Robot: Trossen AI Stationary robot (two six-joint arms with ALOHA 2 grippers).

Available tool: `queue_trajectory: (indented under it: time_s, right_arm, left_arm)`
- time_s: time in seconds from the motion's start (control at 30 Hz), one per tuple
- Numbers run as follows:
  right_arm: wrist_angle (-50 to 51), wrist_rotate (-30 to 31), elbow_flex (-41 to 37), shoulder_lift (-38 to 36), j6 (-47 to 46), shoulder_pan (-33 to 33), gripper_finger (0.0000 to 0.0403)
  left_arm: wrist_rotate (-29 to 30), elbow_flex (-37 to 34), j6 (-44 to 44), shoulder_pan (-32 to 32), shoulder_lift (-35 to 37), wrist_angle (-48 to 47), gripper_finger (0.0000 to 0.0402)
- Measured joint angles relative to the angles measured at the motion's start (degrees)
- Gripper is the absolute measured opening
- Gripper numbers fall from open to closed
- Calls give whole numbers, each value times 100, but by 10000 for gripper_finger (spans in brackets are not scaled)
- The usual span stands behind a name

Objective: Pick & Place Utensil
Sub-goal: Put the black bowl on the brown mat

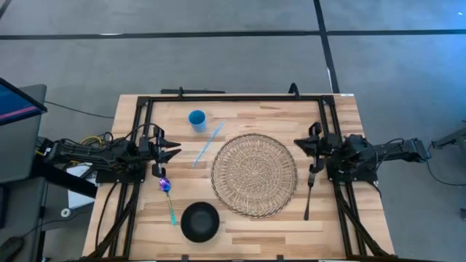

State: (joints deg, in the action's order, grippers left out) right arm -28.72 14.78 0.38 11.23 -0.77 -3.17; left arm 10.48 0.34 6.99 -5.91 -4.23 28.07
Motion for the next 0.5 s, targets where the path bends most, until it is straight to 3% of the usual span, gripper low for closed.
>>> queue_trajectory:
  time_s: [0.1,0.2,0.37,0.5]
  right_arm:
    - [-410,640,0,-1,300,92,1]
    - [-627,899,0,0,330,195,1]
    - [-685,701,2,0,-36,300,1]
    - [-643,117,135,15,-95,308,14]
  left_arm:
    - [-2,0,-156,0,-6,35,91]
    - [9,0,-333,0,-17,39,91]
    - [38,119,-461,0,-187,28,91]
    - [44,636,-492,0,-756,-113,91]
